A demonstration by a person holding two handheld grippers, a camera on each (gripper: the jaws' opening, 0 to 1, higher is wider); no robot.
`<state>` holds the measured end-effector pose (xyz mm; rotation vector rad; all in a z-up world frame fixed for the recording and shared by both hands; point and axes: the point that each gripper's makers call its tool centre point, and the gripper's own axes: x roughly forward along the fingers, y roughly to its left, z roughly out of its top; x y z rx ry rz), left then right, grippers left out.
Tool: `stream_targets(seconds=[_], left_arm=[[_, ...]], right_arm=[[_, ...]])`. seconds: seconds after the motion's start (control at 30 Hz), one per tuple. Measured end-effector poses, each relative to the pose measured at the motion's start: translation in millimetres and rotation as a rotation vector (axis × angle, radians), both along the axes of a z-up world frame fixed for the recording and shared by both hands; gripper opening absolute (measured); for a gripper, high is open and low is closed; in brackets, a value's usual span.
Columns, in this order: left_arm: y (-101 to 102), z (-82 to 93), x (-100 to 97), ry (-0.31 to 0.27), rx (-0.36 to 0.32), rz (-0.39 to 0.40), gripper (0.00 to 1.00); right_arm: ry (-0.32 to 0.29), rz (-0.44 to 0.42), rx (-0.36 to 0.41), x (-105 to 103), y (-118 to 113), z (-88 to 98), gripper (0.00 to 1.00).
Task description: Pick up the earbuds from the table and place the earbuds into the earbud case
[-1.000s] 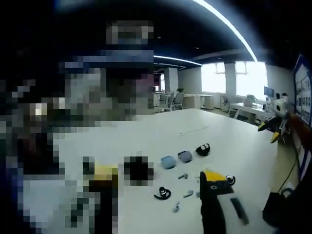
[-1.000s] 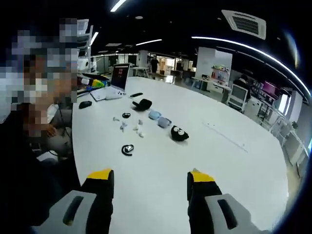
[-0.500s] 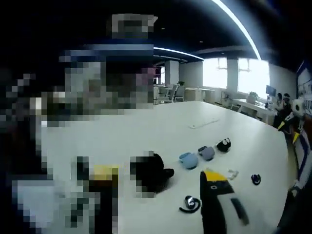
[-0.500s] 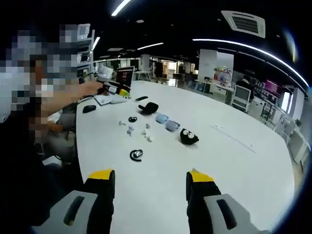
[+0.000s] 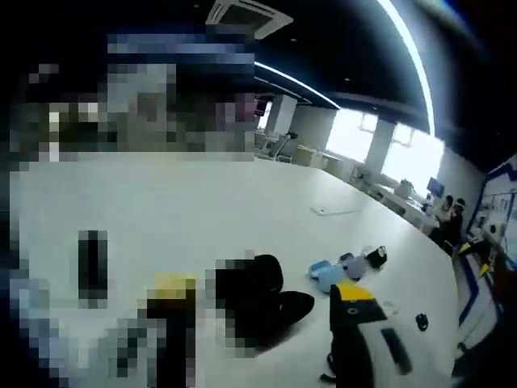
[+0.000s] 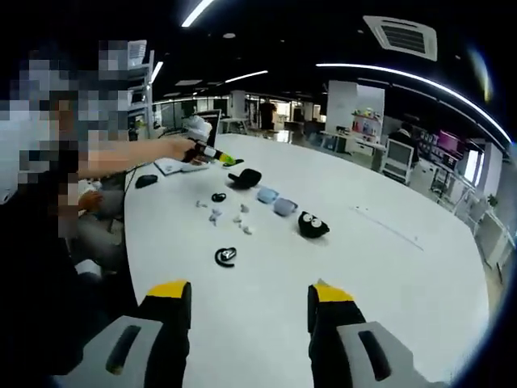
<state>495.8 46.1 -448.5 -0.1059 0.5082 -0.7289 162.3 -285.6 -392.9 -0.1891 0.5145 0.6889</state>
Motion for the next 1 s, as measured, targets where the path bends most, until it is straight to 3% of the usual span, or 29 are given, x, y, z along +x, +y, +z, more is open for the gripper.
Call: stream_targets(seconds=[0.1, 0.23, 0.37, 0.67, 1.0], left_arm=[[-2, -9.1, 10.1, 0.028, -0.042, -0.003, 0.68], [-6, -18.8, 15.9, 0.027, -0.034, -0.017, 0.68], [-17, -23.2, 19.6, 0.04, -0.068, -0.044, 0.65], [-23, -37.6, 36.0, 0.068, -0.055, -0.09, 0.6], [-19, -42.6, 40.7, 0.092, -0.079, -0.124, 0.43]], right_arm=[[0.002, -0.009, 0.0, -1, -1, 1.0, 0.56], [0.017, -0.016, -0.011, -5, -3, -2.2, 0.56], [0.03, -0.026, -0.013, -4, -4, -6.1, 0.56], [0.042, -0.037, -0.009, 2, -3, -8.7, 0.56], [0.051, -0.045, 0.001, 6, -1, -12.4, 0.56]])
